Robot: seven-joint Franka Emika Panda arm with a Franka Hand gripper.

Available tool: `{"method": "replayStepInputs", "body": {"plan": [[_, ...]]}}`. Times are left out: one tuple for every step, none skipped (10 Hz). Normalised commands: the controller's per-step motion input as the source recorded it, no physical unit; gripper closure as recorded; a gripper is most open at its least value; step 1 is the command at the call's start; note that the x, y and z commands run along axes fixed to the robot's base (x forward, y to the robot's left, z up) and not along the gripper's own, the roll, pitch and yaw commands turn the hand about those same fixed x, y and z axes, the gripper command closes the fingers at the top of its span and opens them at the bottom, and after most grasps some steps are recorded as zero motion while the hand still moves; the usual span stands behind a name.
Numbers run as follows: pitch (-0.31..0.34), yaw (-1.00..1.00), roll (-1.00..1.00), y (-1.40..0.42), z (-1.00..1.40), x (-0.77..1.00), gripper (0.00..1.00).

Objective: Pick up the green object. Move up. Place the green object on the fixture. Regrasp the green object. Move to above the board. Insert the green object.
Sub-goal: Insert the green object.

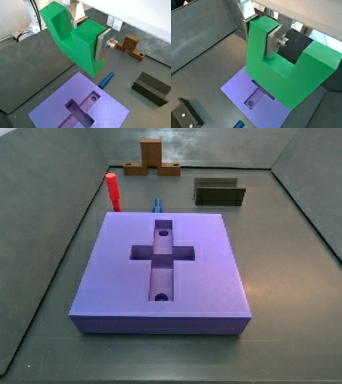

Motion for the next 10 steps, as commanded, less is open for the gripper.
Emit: {"method": "replayStepInputs", "body": {"plan": [[-0.061, 0.0, -0.26, 0.0, -0.32, 0.06, 1.0], [-0.199, 0.0, -0.42, -0.07, -0.21, 0.05, 1.0], [-0.179, 0.01, -0.43, -0.14, -0.15, 0.14, 1.0], [-0.18, 0.0, -0.45, -0.16, -0.12, 0.11, 1.0], [-0.17, 0.0, -0.41, -0.08, -0.21, 0.11, 1.0], [-0.167, 0.03, -0.44, -0.14, -0.14, 0.13, 1.0], [-0.149, 0.05, -0.48, -0.14, -0.06, 0.07, 1.0], [-0.129, 0.04, -0.47, -0.12, -0.07, 0.04, 1.0], [-0.1, 0.06, -0.46, -0.06, -0.13, 0.02, 1.0], [-0.127, 0.07, -0.28, 0.07, -0.56, 0.05, 1.0]]}}
